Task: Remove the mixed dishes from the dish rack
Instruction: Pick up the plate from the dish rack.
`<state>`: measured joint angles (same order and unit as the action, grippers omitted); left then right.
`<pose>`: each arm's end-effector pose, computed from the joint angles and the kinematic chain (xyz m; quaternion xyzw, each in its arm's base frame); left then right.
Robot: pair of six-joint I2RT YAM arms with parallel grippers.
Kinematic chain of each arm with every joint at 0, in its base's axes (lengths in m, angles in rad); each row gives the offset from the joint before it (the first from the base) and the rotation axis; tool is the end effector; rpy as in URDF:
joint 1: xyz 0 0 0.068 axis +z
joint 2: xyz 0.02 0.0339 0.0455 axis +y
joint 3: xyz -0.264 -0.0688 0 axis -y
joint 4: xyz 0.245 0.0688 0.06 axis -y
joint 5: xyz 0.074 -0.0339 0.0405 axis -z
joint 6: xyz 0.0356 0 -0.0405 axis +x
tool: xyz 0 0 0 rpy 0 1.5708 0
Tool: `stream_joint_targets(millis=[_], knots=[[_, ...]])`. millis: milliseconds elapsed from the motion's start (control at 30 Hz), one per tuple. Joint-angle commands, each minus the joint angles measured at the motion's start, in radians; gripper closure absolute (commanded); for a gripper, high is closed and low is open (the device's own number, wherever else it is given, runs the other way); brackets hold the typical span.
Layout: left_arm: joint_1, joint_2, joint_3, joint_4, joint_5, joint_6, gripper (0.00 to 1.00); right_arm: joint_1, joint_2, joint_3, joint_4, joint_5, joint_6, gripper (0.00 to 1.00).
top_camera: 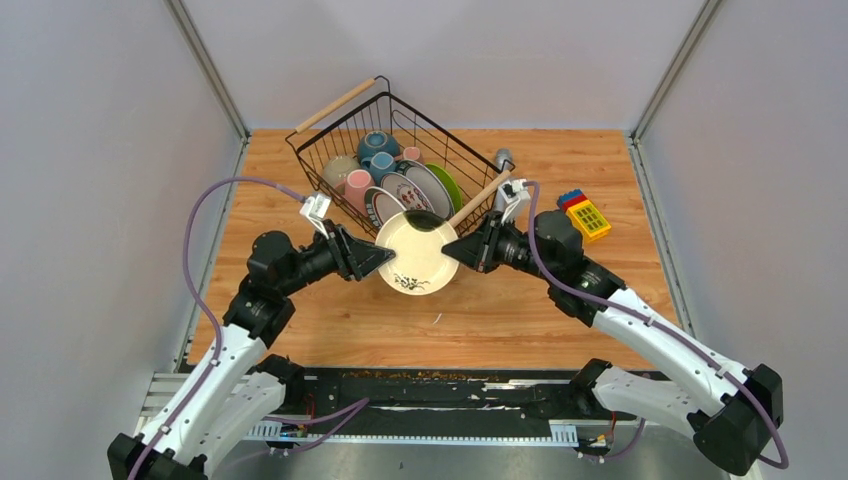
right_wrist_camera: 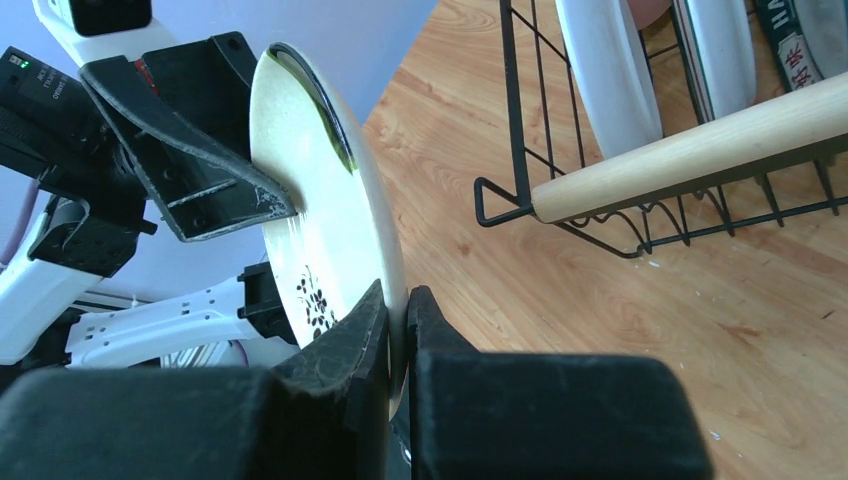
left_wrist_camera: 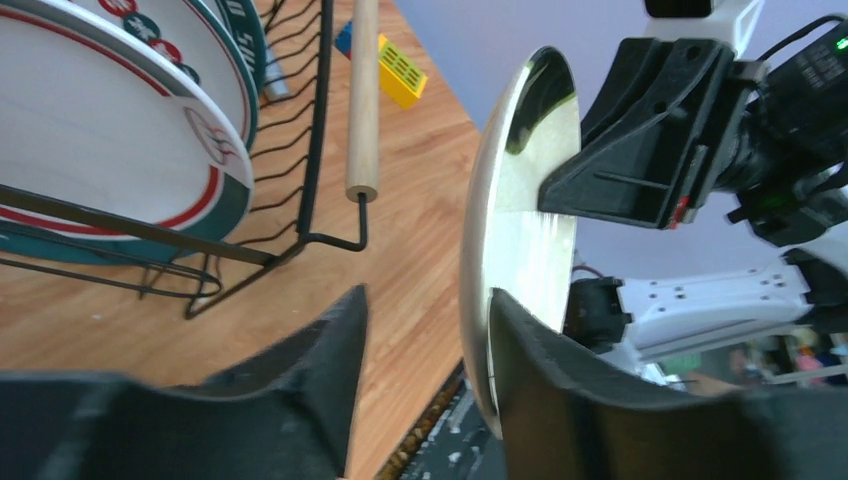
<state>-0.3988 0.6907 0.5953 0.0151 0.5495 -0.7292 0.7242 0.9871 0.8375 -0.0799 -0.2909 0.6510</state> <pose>0.1496 -0.0832 0.3097 0.0652 0.7280 -0.5174 0.4450 0.1662 0.1607 0.3320 -0.1184 0.7713 0.4780 0.4031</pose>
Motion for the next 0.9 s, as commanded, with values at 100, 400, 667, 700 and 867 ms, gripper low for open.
stream_joint_targets(millis=[100,400,667,700,867], knots=[[-0.002,0.016,0.004,0.069,0.052,-0.014,0.86,0.003,-0.003,-0.037,0.176,-0.031,0.091,0.96],[-0.002,-0.010,0.020,-0.055,-0.043,0.020,1.00,0.003,-0.053,-0.078,0.161,0.040,0.051,0.32],[0.001,-0.110,0.040,-0.230,-0.296,0.055,1.00,0.003,-0.214,-0.120,0.021,0.242,-0.064,0.00],[0.002,-0.129,0.037,-0.243,-0.359,0.053,1.00,0.002,-0.236,-0.126,0.003,0.266,-0.079,0.00],[0.037,-0.200,-0.002,-0.304,-0.520,0.017,1.00,0.002,-0.358,-0.171,-0.062,0.395,-0.128,0.00]])
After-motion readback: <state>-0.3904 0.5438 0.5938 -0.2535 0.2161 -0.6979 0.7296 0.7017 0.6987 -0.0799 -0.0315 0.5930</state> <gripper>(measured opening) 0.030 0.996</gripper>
